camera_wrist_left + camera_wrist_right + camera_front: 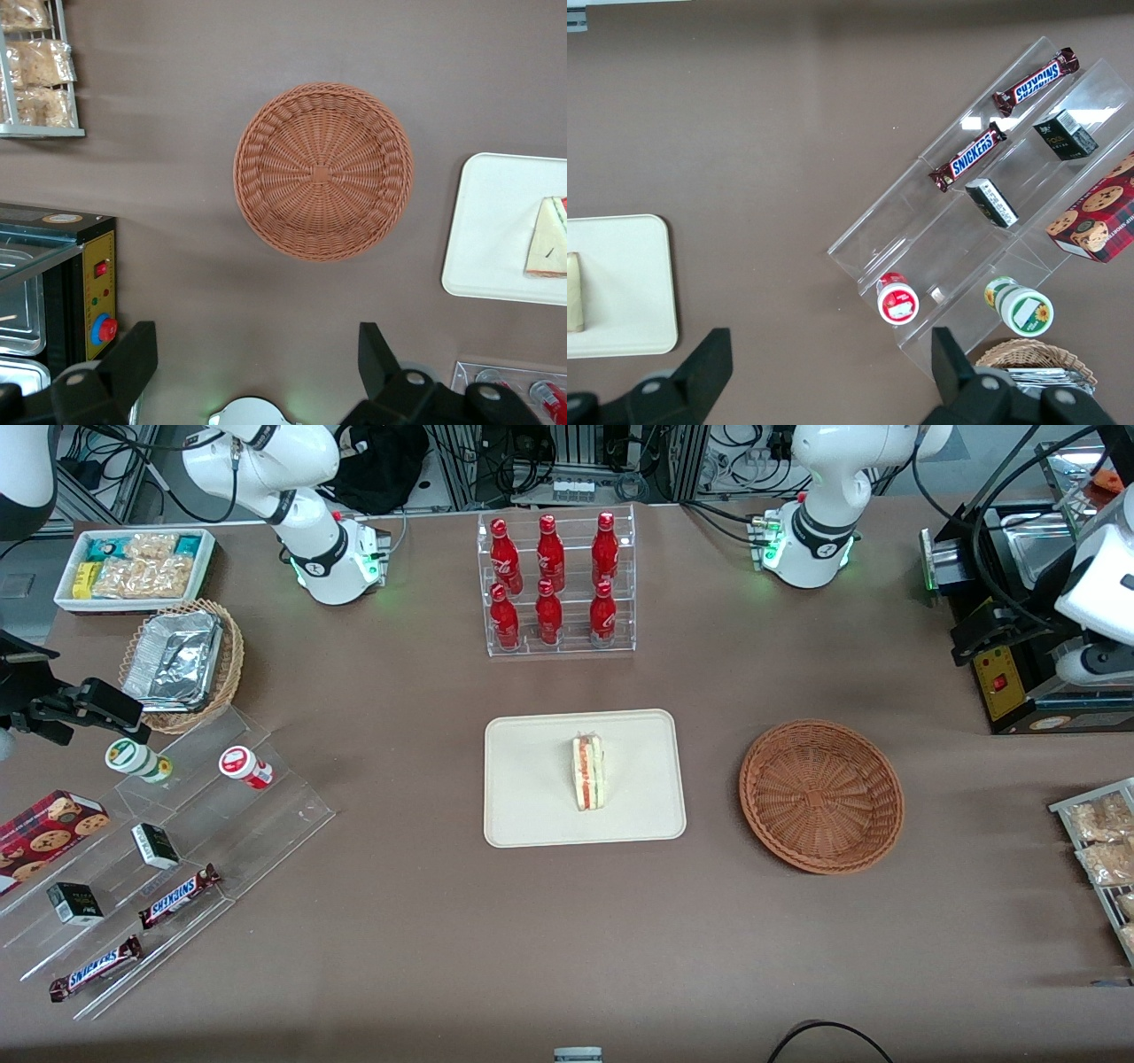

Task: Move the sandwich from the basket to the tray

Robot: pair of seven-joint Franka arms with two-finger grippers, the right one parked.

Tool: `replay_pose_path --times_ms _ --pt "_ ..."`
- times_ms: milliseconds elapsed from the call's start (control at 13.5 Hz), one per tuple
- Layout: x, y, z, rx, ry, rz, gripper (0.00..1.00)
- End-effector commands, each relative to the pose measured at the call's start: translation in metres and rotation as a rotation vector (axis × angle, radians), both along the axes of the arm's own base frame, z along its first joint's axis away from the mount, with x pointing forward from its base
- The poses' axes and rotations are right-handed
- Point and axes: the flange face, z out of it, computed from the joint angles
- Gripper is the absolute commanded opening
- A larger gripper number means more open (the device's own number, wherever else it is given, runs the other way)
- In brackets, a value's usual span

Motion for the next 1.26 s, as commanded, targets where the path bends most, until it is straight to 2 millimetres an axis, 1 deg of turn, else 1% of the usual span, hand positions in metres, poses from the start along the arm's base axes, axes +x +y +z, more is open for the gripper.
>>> replay_pose_path --times_ms 0,444,741,1185 --pt "-0.0089 0.0105 0.0040 0.000 -0.020 0.002 1.00" --pt "-0.0068 0.0173 0.0003 -0.001 -0.008 0.016 1.00" --pt "-0.0084 0.0141 -0.0025 0.001 0.006 0.015 1.00" --pt "-0.0117 0.0112 0.0022 -0.036 0.004 0.006 1.00"
